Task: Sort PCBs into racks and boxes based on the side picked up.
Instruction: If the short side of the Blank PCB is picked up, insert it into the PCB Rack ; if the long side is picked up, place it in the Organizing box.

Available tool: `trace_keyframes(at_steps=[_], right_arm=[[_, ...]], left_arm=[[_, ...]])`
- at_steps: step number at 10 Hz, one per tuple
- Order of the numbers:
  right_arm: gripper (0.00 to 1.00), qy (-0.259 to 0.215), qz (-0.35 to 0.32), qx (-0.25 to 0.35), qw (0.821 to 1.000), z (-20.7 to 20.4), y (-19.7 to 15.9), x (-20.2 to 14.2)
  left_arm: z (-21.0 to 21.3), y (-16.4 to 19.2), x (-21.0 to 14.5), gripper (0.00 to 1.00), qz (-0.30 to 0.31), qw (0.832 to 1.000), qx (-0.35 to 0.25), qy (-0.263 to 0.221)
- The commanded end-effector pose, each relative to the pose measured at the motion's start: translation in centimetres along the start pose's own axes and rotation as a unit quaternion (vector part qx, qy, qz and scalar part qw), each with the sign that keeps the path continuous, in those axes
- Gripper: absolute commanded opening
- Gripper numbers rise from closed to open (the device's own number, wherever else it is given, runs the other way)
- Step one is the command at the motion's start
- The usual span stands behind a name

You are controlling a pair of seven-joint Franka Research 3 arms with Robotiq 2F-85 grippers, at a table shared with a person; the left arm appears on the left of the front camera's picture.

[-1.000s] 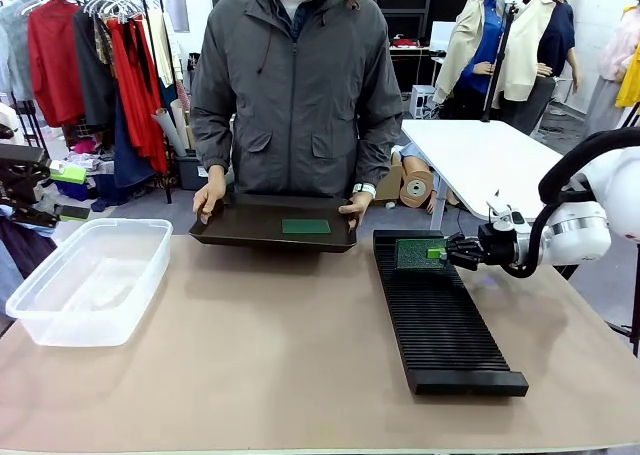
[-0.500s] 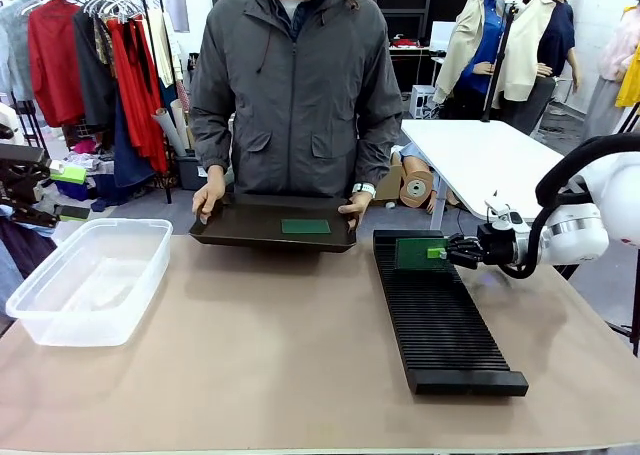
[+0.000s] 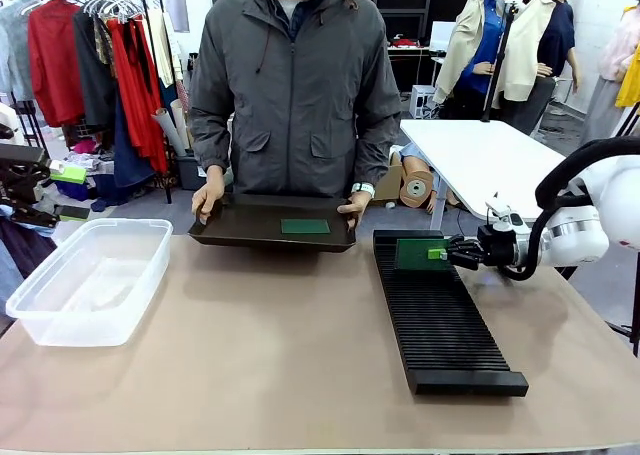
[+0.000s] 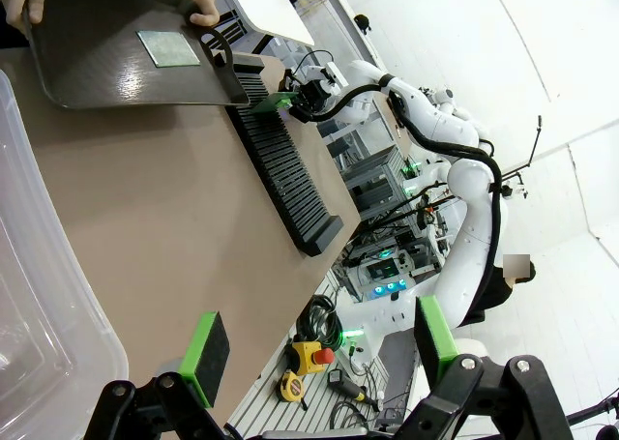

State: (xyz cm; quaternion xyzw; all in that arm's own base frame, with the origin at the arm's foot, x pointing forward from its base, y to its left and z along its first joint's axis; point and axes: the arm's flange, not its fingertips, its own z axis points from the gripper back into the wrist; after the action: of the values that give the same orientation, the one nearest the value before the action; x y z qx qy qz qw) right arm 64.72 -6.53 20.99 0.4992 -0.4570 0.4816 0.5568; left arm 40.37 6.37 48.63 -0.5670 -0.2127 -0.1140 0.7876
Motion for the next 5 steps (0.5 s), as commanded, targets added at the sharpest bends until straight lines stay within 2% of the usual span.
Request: trace_keyframes(at_steps=[1, 5], right_arm=[[0.00, 0.004, 0.000, 0.024, 1.000, 0.07, -0.61, 0.07], [0.00, -0.007, 0.000, 0.044, 0.999, -0.20, -0.65, 0.03]], left_arm=[[0.13, -0.24, -0.10, 1.00, 0.001, 1.000, 0.000, 0.003], [0.13, -0.24, -0.10, 1.00, 0.001, 1.000, 0.000, 0.003]])
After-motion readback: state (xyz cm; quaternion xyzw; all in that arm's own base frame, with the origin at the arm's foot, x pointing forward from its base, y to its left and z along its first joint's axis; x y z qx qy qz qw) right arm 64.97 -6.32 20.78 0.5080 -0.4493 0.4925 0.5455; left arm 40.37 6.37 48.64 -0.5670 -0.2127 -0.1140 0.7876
